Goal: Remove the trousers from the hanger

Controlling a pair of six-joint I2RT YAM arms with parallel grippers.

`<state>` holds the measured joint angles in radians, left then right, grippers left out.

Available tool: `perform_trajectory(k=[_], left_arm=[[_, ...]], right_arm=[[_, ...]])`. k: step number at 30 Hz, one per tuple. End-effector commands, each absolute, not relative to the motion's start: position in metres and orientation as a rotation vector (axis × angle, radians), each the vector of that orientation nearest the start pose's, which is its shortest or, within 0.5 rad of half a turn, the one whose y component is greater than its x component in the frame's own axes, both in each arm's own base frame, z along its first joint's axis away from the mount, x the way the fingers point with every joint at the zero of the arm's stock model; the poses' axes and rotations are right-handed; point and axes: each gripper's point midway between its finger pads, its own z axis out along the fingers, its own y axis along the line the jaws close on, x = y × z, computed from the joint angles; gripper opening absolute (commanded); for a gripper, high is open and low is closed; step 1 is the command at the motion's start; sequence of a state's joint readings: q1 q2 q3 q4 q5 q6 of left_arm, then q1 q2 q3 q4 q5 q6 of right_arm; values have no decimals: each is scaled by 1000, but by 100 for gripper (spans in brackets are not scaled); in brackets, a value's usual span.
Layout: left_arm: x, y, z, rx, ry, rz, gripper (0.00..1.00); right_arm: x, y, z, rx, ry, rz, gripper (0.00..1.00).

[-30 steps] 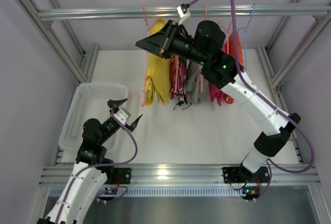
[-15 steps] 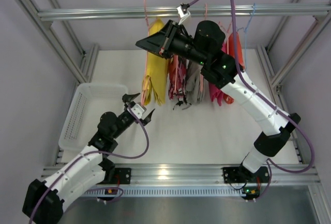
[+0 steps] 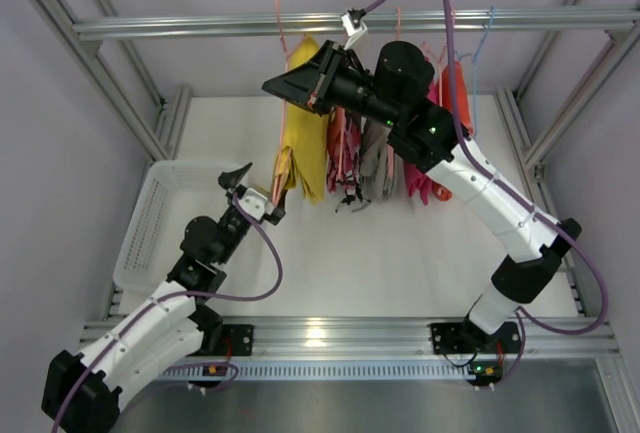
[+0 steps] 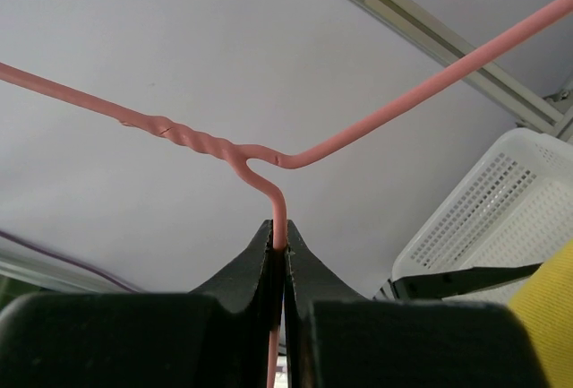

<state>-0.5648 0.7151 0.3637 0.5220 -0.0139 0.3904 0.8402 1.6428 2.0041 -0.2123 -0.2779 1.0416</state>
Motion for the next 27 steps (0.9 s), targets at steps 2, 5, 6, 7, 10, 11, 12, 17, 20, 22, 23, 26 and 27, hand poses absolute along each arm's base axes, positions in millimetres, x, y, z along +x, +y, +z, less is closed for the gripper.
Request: perform_trajectory(k=[2,5,6,7,10,11,12,17,20,22,23,26,27], left_arm=[[280,-154,314,539,1152,-164,99],[275,-158,330,533,1117,-201,99],[270,-167,333,568,1098,-246,99],[267,-171,332,589,1097,-267,99],[264,-180,322,628,1111,-303,99],[266,-181,316,630,1130,-300,99],[268,-180,314,629,1136,-290,99],[266,-180,298,655,1151,-278,99],[261,-175,288,672,1163,-260,99],[256,-171,282,683,1170,-245,99],[254,-169,279,690,1174,-239,99],[251,-162,266,716,1191,-196,99],[252,-160,261,716,1200,-181,99]], right_arm=[[234,378,609,-176,1365,1748,0],[237,379,603,-179,1370,1732,0],[237,380,603,-179,1369,1732,0],[238,380,603,-180,1365,1733,0],[239,382,606,-179,1360,1740,0],[239,383,607,-175,1359,1742,0],[240,383,608,-177,1355,1742,0],[240,381,617,-174,1329,1737,0],[239,378,625,-175,1305,1733,0],[239,375,629,-167,1293,1725,0],[239,374,630,-166,1294,1722,0],[239,372,633,-156,1290,1720,0],[240,372,632,-149,1298,1717,0]])
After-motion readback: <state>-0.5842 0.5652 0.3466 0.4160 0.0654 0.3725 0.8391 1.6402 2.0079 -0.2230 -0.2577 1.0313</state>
